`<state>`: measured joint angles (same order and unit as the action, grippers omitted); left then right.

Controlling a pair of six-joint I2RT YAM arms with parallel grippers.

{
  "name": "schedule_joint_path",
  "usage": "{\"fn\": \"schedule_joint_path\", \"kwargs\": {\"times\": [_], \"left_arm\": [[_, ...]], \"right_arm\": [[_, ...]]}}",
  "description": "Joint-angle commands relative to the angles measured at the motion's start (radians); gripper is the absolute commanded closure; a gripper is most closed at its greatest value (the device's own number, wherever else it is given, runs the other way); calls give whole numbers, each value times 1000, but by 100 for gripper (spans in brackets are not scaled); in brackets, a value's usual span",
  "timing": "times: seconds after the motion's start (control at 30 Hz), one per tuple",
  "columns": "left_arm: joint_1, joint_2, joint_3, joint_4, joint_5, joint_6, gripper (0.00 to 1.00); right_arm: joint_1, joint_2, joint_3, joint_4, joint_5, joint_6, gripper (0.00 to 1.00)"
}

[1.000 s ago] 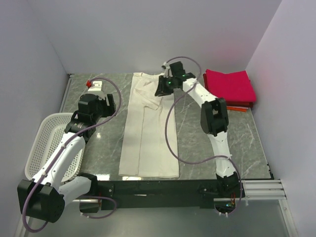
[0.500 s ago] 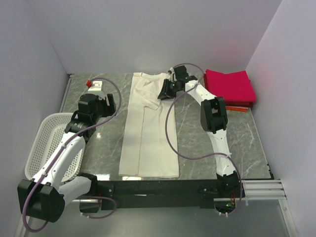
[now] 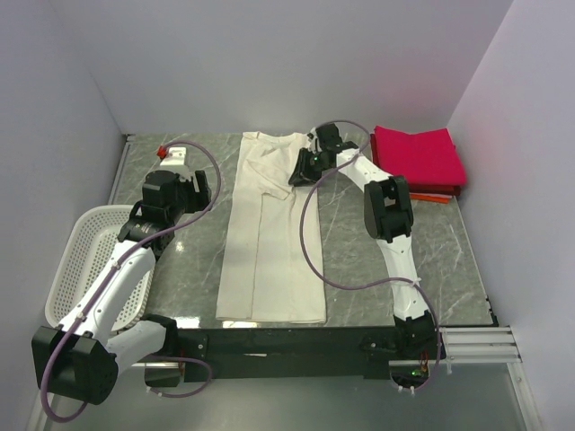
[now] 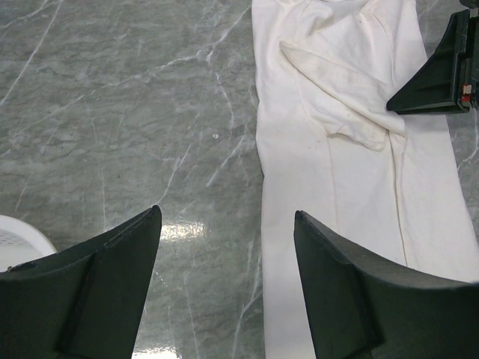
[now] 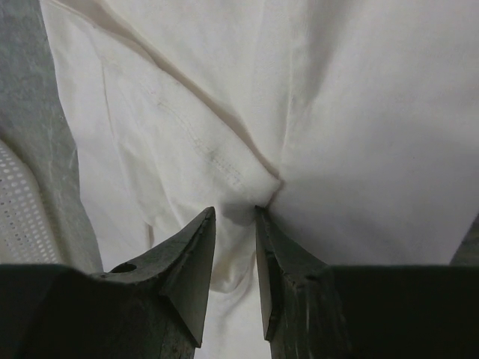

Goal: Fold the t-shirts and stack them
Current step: Fold the tshirt

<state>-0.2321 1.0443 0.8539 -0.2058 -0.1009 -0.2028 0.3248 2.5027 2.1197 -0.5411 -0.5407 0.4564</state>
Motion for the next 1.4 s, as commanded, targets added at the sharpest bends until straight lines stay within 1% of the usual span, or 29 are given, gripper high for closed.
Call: {"fn": "schedule_joint_path", "kwargs": {"times": [0.0,0.37,0.53,0.7,0.9,1.17,1.37], "left_arm": [[5,-12,-6,40,15,9,23],[7,-10,-6,39,15,11,23],[7,-12,-4,39,13,9,23],[7,-15,-9,39,9,11,23],[7,-6,-4,37,12,9,23],[7,-10,-6,40,15,9,23],[7,-12,-4,40,13,8,23]], "right_arm": [[0,-79,-15,18,30,10,64],[-6,-128,-52,41,67,-5,62],[-9,-78,8,27,38,16,61],[-10,-38,31,35,30,41,62],[-9,-27,51,27,41,54,62],[-9,-54,11,6,100,41,62],[-6,-42,39,-13,96,44,61]]}}
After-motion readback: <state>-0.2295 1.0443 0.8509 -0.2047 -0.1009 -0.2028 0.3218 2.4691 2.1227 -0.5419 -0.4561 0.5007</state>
